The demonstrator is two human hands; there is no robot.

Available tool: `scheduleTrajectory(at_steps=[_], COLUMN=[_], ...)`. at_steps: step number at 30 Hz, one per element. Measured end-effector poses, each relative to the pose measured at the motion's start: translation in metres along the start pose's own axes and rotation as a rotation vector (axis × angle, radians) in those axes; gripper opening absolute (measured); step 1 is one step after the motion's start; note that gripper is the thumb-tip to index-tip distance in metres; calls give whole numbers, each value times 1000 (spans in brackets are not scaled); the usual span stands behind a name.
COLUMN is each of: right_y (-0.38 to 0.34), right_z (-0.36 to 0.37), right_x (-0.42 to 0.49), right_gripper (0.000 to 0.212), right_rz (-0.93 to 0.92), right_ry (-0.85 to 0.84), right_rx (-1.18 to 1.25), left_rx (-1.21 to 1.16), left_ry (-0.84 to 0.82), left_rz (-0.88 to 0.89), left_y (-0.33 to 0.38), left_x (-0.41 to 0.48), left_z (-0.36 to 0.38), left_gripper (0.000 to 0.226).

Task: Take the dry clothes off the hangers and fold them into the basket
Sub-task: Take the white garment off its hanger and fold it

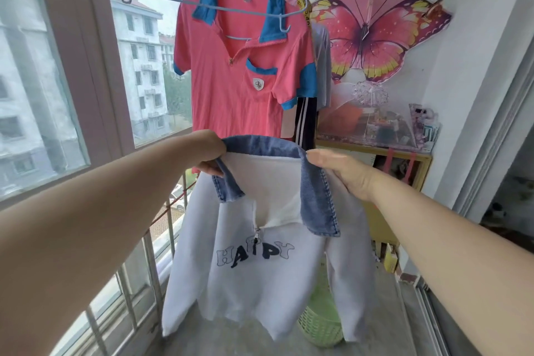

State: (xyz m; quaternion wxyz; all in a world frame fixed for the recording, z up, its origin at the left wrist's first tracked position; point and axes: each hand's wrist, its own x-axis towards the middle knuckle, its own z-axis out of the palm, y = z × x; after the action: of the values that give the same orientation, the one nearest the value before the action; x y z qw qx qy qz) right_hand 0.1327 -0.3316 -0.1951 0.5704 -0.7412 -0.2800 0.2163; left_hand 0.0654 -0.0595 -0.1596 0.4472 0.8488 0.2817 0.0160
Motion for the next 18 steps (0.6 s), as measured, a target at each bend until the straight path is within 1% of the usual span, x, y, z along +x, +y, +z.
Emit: scheduleTrajectory(at_steps=[1,2,4,5,6,7,8,9,10,12,13,15,17,18], right_y=[-1,-3,-2,-2,-2,-3,-4,-4,-5,-4,-3,-1,1,2], right_z=[-1,-2,-4,-3,-1,1,3,4,5,4,3,2,1,-1], right_x=[-1,-2,1,2,3,4,4,5,6,11,14,17,16,16], right_gripper=[43,53,78,82,80,73,61,46,33,20,20,30,36,39], right_rz=[-13,-17,-31,-42,-61,-85,-116,-142,-165,-174,-161,-123,-95,-92], right_ry=[-41,-58,-66,-59,-39,-4,51,125,197,319,360,425,479,500], right_rx=[-79,-153,-274,-312,-338,-359,-383,-417,-452,-494,-505,-528,-544,-539], left_rx=[-17,-29,-17,-8,-8,1,26,87,179,381,430,451,484,462], left_ry=[-21,-42,-97,-145,-211,-272,-324,-341,-306,-138,-76,-36,25,40], left_rz=[13,40,93,120,146,166,191,227,270,350,354,352,372,393], left_y=[1,1,-1,-4,-7,-10,-13,-15,-17,-19,-18,-17,-18,-19], left_x=[-3,-6,-9,-10,-9,-9,-9,-8,-8,-7,-7,-11,-14,-11], left_z=[-1,-3,-8,-11,-14,-17,-19,-19,-17,-12,-10,-6,-3,-1], left_gripper=[12,11,7,12,22,32,40,41,37,27,27,28,37,43])
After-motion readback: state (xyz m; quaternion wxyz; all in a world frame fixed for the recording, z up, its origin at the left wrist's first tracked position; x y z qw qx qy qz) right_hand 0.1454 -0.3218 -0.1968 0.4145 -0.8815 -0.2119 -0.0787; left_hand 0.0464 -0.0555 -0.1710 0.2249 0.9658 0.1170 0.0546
